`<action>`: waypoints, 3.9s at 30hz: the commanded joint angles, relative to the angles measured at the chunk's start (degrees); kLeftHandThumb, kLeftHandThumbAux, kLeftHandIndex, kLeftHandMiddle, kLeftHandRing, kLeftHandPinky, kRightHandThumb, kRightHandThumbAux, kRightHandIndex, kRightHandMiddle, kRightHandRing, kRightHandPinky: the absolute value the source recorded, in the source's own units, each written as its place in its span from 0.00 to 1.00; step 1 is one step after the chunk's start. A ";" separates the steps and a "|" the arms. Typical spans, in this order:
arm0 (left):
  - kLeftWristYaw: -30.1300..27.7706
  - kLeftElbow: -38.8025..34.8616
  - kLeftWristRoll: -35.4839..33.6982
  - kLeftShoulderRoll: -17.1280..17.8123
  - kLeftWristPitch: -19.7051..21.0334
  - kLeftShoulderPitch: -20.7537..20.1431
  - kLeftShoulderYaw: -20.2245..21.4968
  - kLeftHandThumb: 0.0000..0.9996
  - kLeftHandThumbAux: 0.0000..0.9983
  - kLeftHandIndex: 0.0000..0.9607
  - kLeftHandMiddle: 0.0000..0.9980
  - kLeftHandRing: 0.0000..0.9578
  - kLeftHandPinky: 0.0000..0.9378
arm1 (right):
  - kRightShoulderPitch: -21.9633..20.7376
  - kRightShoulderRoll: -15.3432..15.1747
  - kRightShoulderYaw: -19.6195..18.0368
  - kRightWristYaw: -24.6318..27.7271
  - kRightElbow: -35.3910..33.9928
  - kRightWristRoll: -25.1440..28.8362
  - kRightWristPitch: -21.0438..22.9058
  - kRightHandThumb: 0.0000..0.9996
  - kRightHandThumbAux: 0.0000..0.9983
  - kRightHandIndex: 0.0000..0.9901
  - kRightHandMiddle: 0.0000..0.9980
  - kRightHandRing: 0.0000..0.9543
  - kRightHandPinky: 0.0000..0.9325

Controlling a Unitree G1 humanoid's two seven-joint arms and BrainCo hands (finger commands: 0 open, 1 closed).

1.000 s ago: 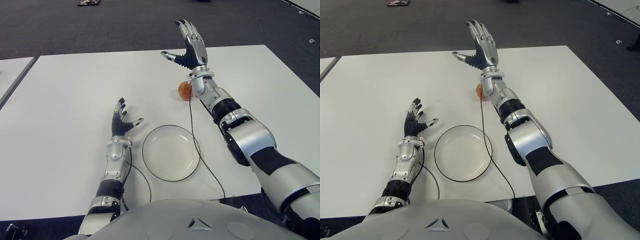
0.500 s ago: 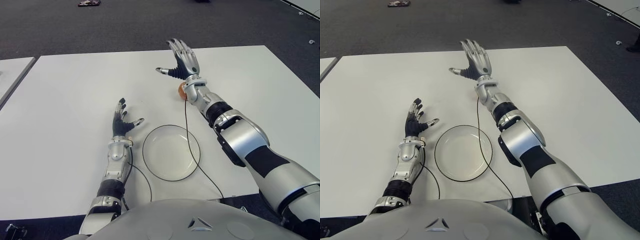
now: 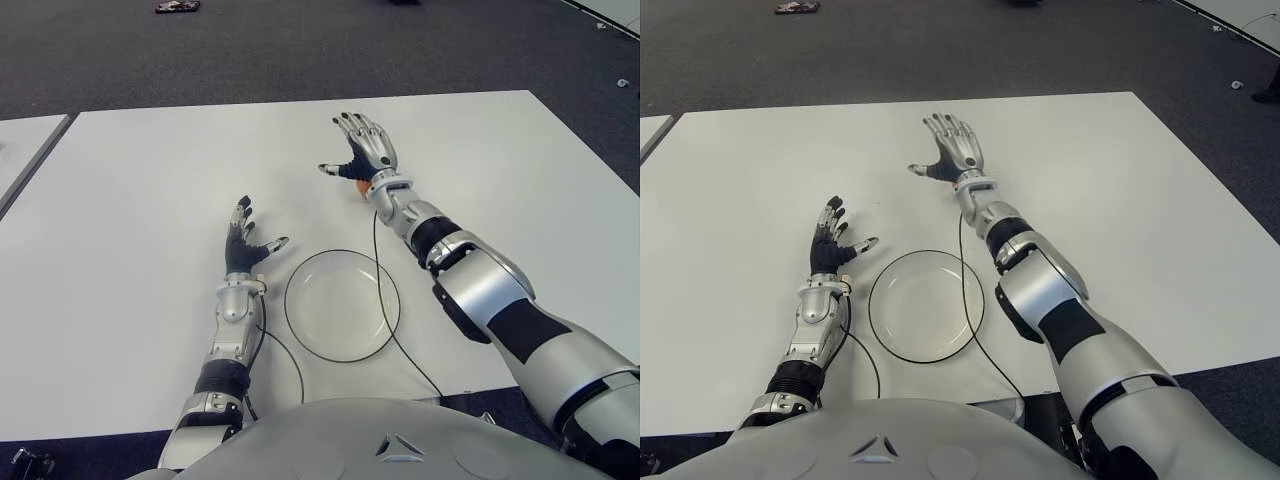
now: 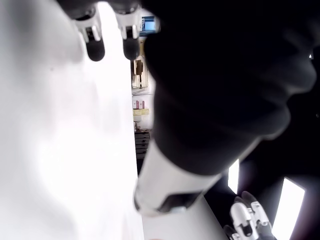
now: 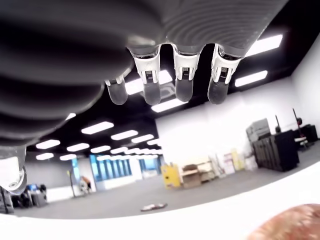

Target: Put the apples into the plate.

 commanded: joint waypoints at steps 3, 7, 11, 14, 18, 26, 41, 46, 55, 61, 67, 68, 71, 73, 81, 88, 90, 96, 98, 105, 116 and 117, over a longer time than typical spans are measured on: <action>0.44 0.45 0.09 -0.21 0.58 0.01 0.10 0.00 0.39 0.00 0.04 0.02 0.04 | 2.08 -0.90 1.41 1.42 0.63 -0.85 1.86 0.20 0.45 0.00 0.00 0.00 0.00; 0.52 -0.14 0.15 -0.19 0.69 0.40 0.12 0.00 0.40 0.00 0.04 0.02 0.04 | 3.09 -1.37 2.15 2.10 1.03 -1.15 3.08 0.20 0.45 0.00 0.00 0.00 0.00; 0.16 -0.45 -0.15 -0.12 0.59 0.65 0.19 0.00 0.40 0.00 0.04 0.03 0.04 | 3.88 -2.02 2.55 3.09 1.71 -1.22 4.04 0.18 0.46 0.00 0.00 0.00 0.00; 0.16 -0.61 -0.17 -0.05 0.57 0.81 0.24 0.00 0.40 0.00 0.04 0.03 0.04 | 4.06 -2.29 2.78 3.80 2.00 -1.28 4.88 0.17 0.46 0.00 0.00 0.00 0.00; 0.03 -1.06 -0.15 0.13 1.14 1.16 0.28 0.00 0.40 0.00 0.04 0.03 0.04 | 4.19 -2.84 2.88 4.65 2.36 -1.14 6.62 0.17 0.47 0.00 0.00 0.00 0.00; -0.08 -1.51 -0.33 0.33 1.63 1.58 0.44 0.00 0.40 0.00 0.03 0.02 0.03 | 4.42 -3.37 2.97 5.28 2.59 -0.97 8.76 0.16 0.48 0.00 0.00 0.00 0.00; 0.25 -2.97 0.10 0.58 2.03 2.71 0.57 0.00 0.42 0.00 0.03 0.02 0.05 | 4.93 -3.58 2.62 6.57 2.87 -0.49 10.74 0.14 0.50 0.00 0.00 0.00 0.00; 0.29 -3.51 0.12 0.57 2.46 3.01 0.59 0.00 0.42 0.00 0.04 0.03 0.05 | 5.09 -3.55 2.69 7.18 2.97 -0.56 11.14 0.14 0.50 0.00 0.00 0.00 0.00; 0.38 -3.85 0.25 0.55 2.69 3.22 0.55 0.00 0.42 0.00 0.04 0.03 0.04 | 5.60 -3.26 2.89 8.36 3.11 -0.69 11.19 0.14 0.51 0.00 0.00 0.00 0.00; 0.32 -3.51 0.23 0.53 2.28 3.15 0.53 0.00 0.42 0.00 0.03 0.02 0.04 | 5.76 -2.79 3.06 9.38 3.21 -0.81 11.19 0.13 0.51 0.00 0.00 0.00 0.00; 0.35 -3.27 0.37 0.52 2.01 3.13 0.43 0.00 0.43 0.00 0.03 0.02 0.04 | 5.79 -2.18 3.22 10.07 3.30 -0.93 11.29 0.13 0.50 0.00 0.00 0.00 0.00; 0.40 -3.28 0.45 0.52 2.05 3.14 0.40 0.00 0.43 0.00 0.03 0.02 0.04 | 5.79 -2.03 3.23 10.16 3.31 -0.93 11.28 0.13 0.50 0.00 0.00 0.00 0.00; 0.55 -3.33 0.63 0.47 2.22 3.17 0.31 0.00 0.43 0.00 0.03 0.02 0.03 | 5.81 -1.45 3.33 10.42 3.36 -1.00 11.24 0.13 0.50 0.00 0.00 0.00 0.00; 0.59 -3.38 0.67 0.45 2.25 3.20 0.29 0.00 0.42 0.00 0.03 0.02 0.03 | 5.82 -1.11 3.40 10.48 3.38 -1.05 11.19 0.13 0.49 0.00 0.00 0.00 0.00; 0.97 -3.39 0.95 0.25 1.94 3.35 0.10 0.00 0.43 0.00 0.03 0.02 0.04 | 5.87 -0.01 3.37 10.18 3.39 -1.03 10.94 0.14 0.48 0.00 0.00 0.00 0.00; 1.37 -2.74 1.06 0.10 1.68 3.07 -0.10 0.00 0.42 0.00 0.03 0.02 0.05 | 5.73 0.66 3.38 9.72 3.38 -1.08 10.38 0.15 0.48 0.00 0.00 0.00 0.00; 1.48 -2.57 1.11 0.08 1.57 3.01 -0.16 0.00 0.42 0.00 0.03 0.02 0.05 | 5.66 0.75 3.44 9.69 3.39 -1.14 10.35 0.15 0.48 0.00 0.00 0.00 0.00; 1.54 -1.94 1.19 0.12 1.03 2.77 -0.28 0.00 0.42 0.00 0.03 0.03 0.05 | 5.35 1.11 3.65 9.89 3.44 -1.35 10.33 0.15 0.48 0.00 0.00 0.00 0.00; 1.44 -1.69 1.16 0.18 0.89 2.66 -0.31 0.00 0.42 0.00 0.03 0.03 0.04 | 5.22 1.23 3.73 9.99 3.46 -1.42 10.36 0.15 0.48 0.00 0.00 0.00 0.00; 1.28 -0.30 1.04 0.30 -0.01 2.25 -0.25 0.00 0.42 0.00 0.03 0.02 0.04 | 4.75 1.58 3.71 10.24 3.47 -1.47 10.42 0.14 0.48 0.00 0.00 0.00 0.00; 1.33 1.38 0.86 0.24 -1.82 2.18 -0.05 0.00 0.40 0.00 0.04 0.03 0.05 | 3.47 1.94 3.45 11.66 3.62 -1.38 11.06 0.14 0.50 0.00 0.00 0.00 0.00; 1.35 1.40 0.90 0.27 -2.01 2.24 -0.06 0.00 0.40 0.00 0.04 0.03 0.05 | 3.39 1.94 3.47 11.80 3.64 -1.41 11.19 0.14 0.50 0.00 0.00 0.00 0.00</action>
